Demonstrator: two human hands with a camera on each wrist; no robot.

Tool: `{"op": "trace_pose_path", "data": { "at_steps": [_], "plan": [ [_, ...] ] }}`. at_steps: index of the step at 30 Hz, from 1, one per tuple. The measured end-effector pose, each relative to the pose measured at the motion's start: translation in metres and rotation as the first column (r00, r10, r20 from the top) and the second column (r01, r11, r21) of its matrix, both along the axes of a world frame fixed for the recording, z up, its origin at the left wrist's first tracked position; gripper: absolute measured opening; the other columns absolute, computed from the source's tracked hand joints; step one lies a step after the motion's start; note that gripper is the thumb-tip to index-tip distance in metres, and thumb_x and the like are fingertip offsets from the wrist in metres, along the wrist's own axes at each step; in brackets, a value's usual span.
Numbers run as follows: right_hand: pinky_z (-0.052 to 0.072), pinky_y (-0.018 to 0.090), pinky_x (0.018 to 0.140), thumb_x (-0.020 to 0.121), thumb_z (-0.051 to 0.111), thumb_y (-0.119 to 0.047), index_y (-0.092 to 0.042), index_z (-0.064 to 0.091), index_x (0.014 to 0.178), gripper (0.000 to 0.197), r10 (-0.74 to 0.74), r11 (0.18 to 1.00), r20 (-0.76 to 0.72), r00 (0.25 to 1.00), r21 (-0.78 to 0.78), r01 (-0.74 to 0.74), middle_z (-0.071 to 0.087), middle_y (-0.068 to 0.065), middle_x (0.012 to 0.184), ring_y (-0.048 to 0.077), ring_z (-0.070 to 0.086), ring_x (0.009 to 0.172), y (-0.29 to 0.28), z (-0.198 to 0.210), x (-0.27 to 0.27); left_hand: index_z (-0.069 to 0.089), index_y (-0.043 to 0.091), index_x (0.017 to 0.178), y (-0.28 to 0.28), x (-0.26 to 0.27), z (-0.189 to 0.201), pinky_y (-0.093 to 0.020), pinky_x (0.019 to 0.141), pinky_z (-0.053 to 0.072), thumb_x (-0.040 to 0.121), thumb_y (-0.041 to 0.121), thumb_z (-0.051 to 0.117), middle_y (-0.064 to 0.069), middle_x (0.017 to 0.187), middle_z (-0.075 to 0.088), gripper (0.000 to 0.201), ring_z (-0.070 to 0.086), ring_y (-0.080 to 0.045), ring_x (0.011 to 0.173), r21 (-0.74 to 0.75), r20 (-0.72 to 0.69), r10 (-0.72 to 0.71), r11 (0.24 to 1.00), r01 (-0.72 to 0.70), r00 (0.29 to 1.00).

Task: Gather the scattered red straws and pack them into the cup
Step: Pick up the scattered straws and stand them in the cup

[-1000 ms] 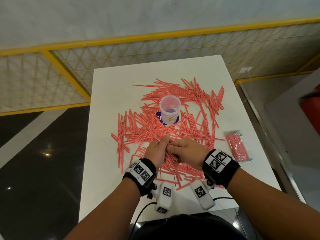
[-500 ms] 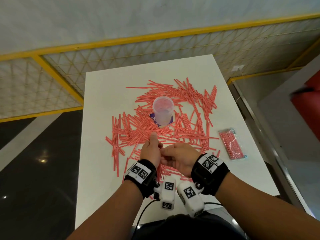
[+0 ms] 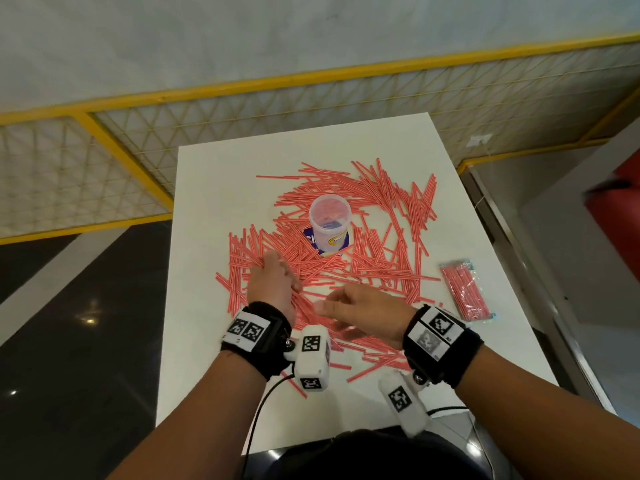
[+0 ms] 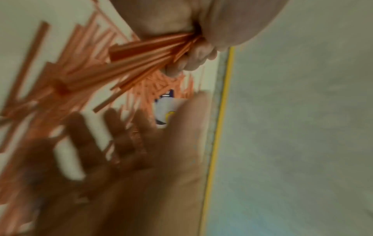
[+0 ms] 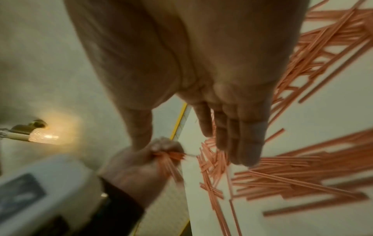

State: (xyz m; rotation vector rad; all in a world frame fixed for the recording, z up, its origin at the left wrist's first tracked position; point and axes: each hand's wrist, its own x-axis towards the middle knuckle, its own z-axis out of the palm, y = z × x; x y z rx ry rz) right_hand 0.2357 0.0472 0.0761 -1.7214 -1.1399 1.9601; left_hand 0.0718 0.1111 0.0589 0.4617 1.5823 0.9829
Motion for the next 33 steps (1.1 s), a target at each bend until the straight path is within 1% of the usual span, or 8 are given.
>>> {"op": "trace_pose_path", "data": {
  "at_steps": [3, 7, 11, 14, 20, 25, 28, 33],
  "plan": [
    [0.061, 0.029, 0.077, 0.086, 0.078, -0.045, -0.008, 0.049, 0.136, 0.069, 0.094, 0.99, -0.163, 0.982, -0.091, -0.11, 0.07, 0.014, 0.113, 0.018, 0.075, 0.089, -0.008, 0.0, -0.003, 0.051, 0.017, 0.095, 0.006, 0.002, 0.03, -0.029, 0.049, 0.039, 0.108, 0.025, 0.049, 0.003, 0.065, 0.042, 0.015, 0.039, -0.01, 0.048, 0.158, 0.197, 0.109, 0.977, -0.141, 0.974],
    [0.035, 0.022, 0.045, 0.089, 0.068, -0.007, -0.005, 0.059, 0.093, 0.01, 0.049, 0.995, -0.331, 0.942, -0.07, -0.076, 0.055, 0.005, 0.066, 0.012, 0.045, 0.051, -0.007, -0.001, -0.016, 0.051, 0.02, 0.098, -0.004, 0.012, 0.049, -0.029, 0.06, 0.048, 0.109, 0.026, 0.045, 0.006, 0.068, 0.042, 0.014, 0.043, -0.01, 0.057, 0.361, 0.109, -0.069, 0.932, 0.025, 0.992],
    [0.022, 0.022, 0.043, 0.09, 0.066, 0.004, -0.011, 0.053, 0.079, 0.022, -0.005, 0.997, -0.375, 0.927, -0.075, -0.025, 0.04, 0.002, 0.055, 0.011, 0.031, 0.046, 0.006, 0.007, -0.021, 0.053, 0.02, 0.114, -0.029, 0.019, 0.053, -0.031, 0.073, 0.056, 0.11, 0.028, 0.042, 0.01, 0.065, 0.045, 0.014, 0.046, -0.012, 0.062, 0.425, -0.057, -0.273, 0.864, 0.271, 0.96],
    [0.024, 0.023, 0.043, 0.085, 0.064, 0.011, -0.007, 0.049, 0.104, 0.029, 0.018, 0.999, -0.414, 0.91, -0.025, -0.031, 0.038, 0.004, 0.057, 0.011, 0.032, 0.046, 0.011, 0.015, -0.021, 0.052, 0.009, 0.109, -0.034, 0.017, 0.052, -0.04, 0.081, 0.053, 0.109, 0.035, 0.045, 0.007, 0.068, 0.05, 0.026, 0.052, -0.013, 0.066, 0.405, -0.193, -0.367, 0.815, 0.414, 0.91],
    [0.023, 0.028, 0.052, 0.086, 0.054, 0.011, -0.023, 0.038, 0.143, 0.069, -0.002, 0.999, -0.388, 0.922, 0.042, 0.02, 0.048, 0.004, 0.073, 0.012, 0.034, 0.058, 0.019, 0.02, -0.017, 0.061, 0.021, 0.106, -0.036, 0.011, 0.052, -0.013, 0.07, 0.048, 0.108, 0.037, 0.044, 0.008, 0.086, 0.065, 0.024, 0.064, 0.001, 0.076, 0.333, -0.361, -0.501, 0.719, 0.61, 0.787],
    [0.031, 0.025, 0.049, 0.099, 0.049, 0.0, 0.011, 0.054, 0.109, 0.015, 0.006, 0.99, -0.248, 0.969, 0.135, 0.028, 0.046, 0.005, 0.067, 0.011, 0.039, 0.053, 0.018, 0.024, -0.014, 0.067, 0.015, 0.119, -0.039, 0.013, 0.05, -0.012, 0.077, 0.049, 0.107, 0.037, 0.047, -0.001, 0.1, 0.07, 0.032, 0.066, 0.001, 0.09, 0.366, -0.409, -0.551, 0.63, 0.684, 0.727],
    [0.036, 0.03, 0.05, 0.103, 0.049, -0.009, 0.0, 0.056, 0.088, 0.019, 0.122, 0.961, -0.044, 0.992, 0.253, -0.107, 0.049, 0.006, 0.062, 0.019, 0.043, 0.053, 0.016, 0.022, -0.013, 0.073, 0.01, 0.098, -0.032, 0.012, 0.049, -0.032, 0.074, 0.057, 0.099, 0.05, 0.057, -0.017, 0.091, 0.072, 0.042, 0.07, -0.025, 0.084, 0.36, -0.367, -0.566, 0.645, 0.674, 0.738],
    [0.053, 0.033, 0.06, 0.092, 0.066, -0.027, -0.01, 0.062, 0.087, 0.018, 0.263, 0.864, 0.173, 0.949, 0.396, -0.311, 0.064, 0.001, 0.069, 0.014, 0.059, 0.057, 0.015, 0.017, -0.017, 0.066, 0.025, 0.06, -0.023, 0.014, 0.052, -0.041, 0.076, 0.056, 0.103, 0.053, 0.049, -0.011, 0.079, 0.073, 0.054, 0.069, -0.028, 0.077, 0.339, -0.375, -0.516, 0.697, 0.632, 0.77]
  ]
}}
